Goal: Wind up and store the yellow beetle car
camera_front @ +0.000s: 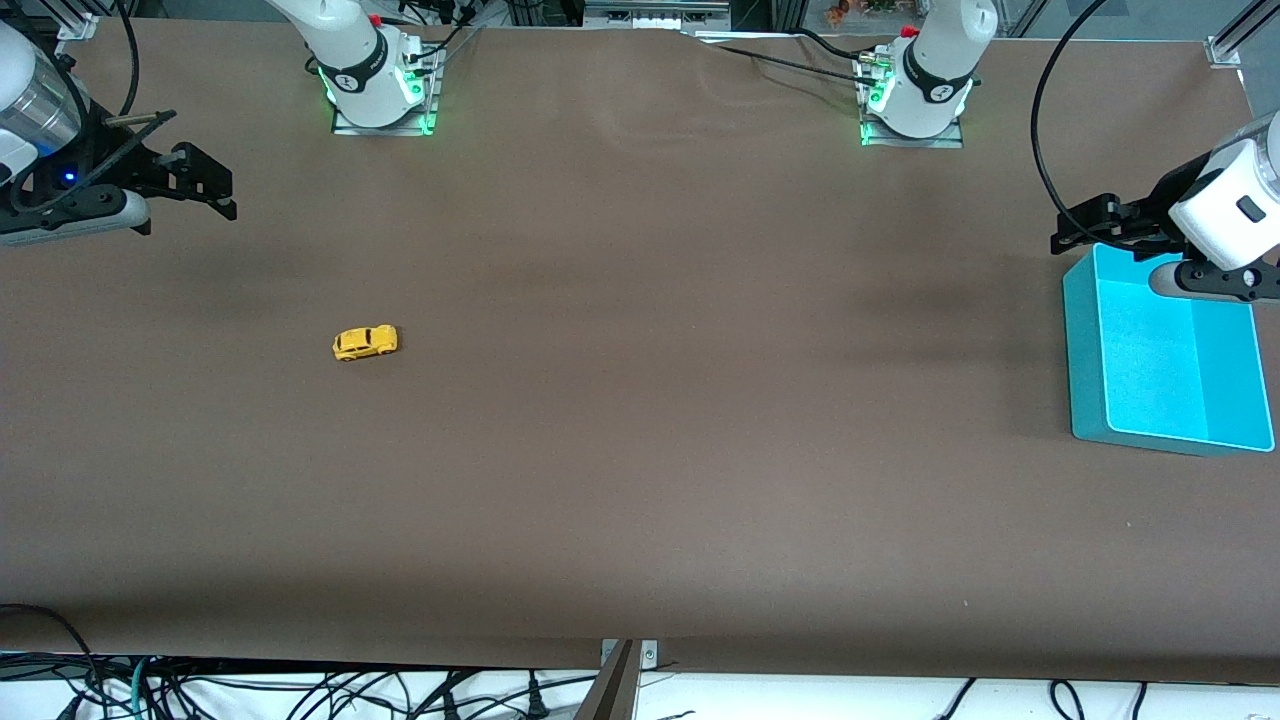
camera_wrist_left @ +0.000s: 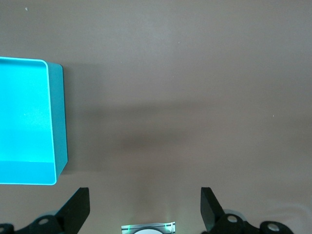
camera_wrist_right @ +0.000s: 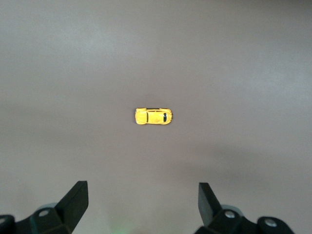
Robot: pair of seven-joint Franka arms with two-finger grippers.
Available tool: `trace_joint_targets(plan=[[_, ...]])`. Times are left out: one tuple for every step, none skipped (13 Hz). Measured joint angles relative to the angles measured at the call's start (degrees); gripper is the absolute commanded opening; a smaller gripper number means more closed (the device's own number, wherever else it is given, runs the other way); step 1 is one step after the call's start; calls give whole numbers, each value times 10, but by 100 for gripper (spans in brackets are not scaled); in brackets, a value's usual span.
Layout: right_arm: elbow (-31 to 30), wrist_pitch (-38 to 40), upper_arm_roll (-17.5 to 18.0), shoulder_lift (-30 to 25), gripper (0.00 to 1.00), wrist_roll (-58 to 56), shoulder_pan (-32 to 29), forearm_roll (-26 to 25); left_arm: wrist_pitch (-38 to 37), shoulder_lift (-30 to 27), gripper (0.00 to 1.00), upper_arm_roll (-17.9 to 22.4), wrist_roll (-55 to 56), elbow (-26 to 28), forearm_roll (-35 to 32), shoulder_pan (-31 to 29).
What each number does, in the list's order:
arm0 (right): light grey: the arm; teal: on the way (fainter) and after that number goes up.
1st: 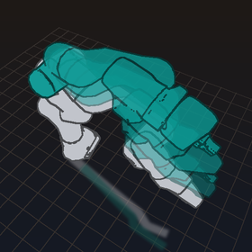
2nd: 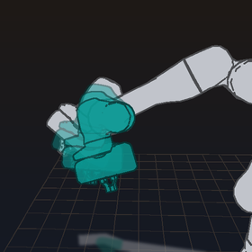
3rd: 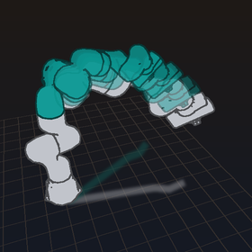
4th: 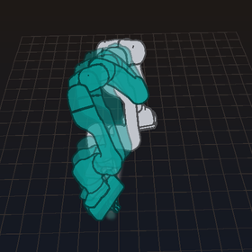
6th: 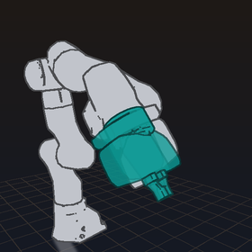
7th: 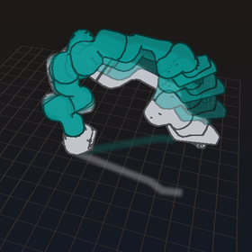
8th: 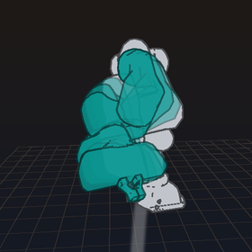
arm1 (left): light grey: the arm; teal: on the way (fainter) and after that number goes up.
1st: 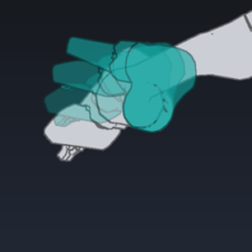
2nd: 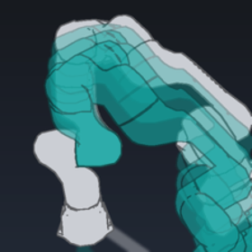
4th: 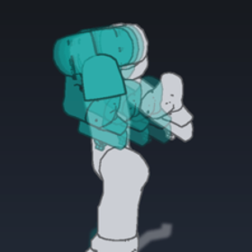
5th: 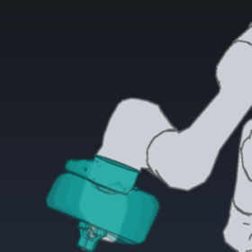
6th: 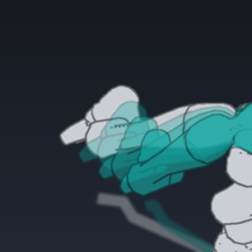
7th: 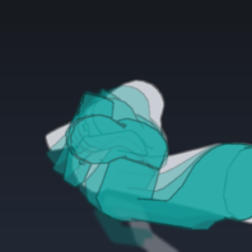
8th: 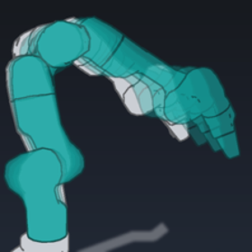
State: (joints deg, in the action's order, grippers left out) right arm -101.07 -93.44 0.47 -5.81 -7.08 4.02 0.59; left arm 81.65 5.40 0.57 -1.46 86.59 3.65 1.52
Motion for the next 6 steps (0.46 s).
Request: trace_joint_targets(plan=[[-2,0,0,0,100,0,0,0,0,0,100,0,0,0,0,0],[-5,0,0,0,100,0,0,0,0,0,100,0,0,0,0,0],[-8,0,0,0,100,0,0,0,0,0,100,0,0,0,0,0],[-9,0,0,1,100,0,0,0,0,0,100,0,0,0,0,0],[-9,0,0,1,100,0,0,0,0,0,100,0,0,0,0,0],[-10,0,0,1,100,0,0,0,0,0,100,0,0,0,0,0]])
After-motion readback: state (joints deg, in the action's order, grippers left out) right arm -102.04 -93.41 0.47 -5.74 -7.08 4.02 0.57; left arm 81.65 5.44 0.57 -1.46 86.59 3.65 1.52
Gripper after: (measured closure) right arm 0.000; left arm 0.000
